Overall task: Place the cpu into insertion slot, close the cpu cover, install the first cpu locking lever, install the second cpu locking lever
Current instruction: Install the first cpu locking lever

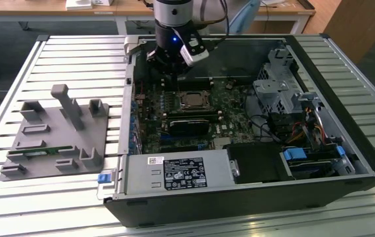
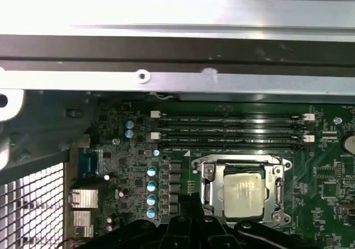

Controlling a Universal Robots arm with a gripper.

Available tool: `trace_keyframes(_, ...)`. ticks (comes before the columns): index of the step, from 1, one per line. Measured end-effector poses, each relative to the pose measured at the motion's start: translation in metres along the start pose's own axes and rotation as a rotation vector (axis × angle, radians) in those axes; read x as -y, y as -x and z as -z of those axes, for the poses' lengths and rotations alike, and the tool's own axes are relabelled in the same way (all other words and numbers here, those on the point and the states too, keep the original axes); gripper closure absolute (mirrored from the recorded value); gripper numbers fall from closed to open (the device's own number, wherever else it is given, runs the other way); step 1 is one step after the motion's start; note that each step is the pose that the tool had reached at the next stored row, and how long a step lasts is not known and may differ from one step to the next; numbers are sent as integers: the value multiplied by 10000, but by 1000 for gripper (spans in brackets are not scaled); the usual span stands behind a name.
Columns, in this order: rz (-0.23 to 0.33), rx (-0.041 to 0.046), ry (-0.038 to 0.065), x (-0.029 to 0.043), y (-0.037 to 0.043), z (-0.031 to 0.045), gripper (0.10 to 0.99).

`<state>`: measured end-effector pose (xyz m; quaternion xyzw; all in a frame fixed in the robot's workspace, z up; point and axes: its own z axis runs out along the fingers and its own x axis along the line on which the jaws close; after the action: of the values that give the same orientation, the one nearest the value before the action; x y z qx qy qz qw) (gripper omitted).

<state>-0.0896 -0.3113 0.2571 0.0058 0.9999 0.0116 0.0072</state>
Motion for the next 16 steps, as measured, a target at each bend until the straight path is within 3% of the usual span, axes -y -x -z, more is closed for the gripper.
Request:
trace_keyframes(8, -2, 0, 15, -28, -71, -11, 980)
trace_keyframes(16, -2, 1, 15, -154, -73, -16, 980)
